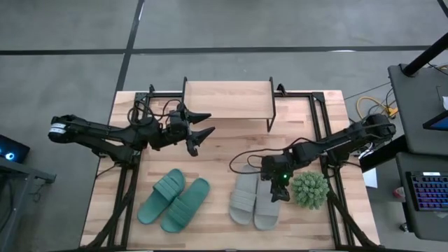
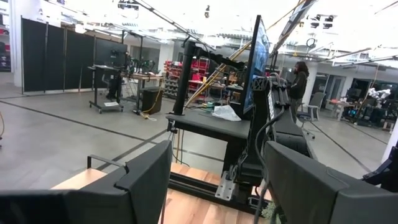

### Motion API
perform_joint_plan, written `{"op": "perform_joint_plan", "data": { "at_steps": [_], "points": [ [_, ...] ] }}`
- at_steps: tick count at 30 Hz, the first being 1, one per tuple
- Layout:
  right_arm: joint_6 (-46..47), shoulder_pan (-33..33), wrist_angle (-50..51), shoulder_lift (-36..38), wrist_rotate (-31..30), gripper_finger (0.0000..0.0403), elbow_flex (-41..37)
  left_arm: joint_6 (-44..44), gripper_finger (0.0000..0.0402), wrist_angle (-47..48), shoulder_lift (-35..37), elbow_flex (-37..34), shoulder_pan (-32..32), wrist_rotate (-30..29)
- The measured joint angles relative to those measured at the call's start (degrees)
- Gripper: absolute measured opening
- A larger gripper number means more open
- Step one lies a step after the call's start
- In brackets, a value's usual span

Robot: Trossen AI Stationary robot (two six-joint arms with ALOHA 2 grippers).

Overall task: Pick and place slides into the shelf
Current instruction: Put the right gray slide on the shelf

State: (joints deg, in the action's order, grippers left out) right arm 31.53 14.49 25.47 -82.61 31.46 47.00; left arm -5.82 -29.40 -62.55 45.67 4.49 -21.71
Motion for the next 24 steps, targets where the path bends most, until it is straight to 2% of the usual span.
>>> {"op": "perform_joint_plan", "data": {
  "at_steps": [14, 24],
  "points": [
    [1.15, 1.52, -2.58, 0.00, -0.27, 0.0226, -1.67, -1.36, 0.0244, 0.02, -0.02, -0.20, 0.00, 0.02],
    [1.53, 2.18, -3.91, -0.07, -3.08, 0.0226, -1.81, -1.33, 0.0244, 0.02, -0.02, -0.20, 0.02, 0.02]
  ]
}}
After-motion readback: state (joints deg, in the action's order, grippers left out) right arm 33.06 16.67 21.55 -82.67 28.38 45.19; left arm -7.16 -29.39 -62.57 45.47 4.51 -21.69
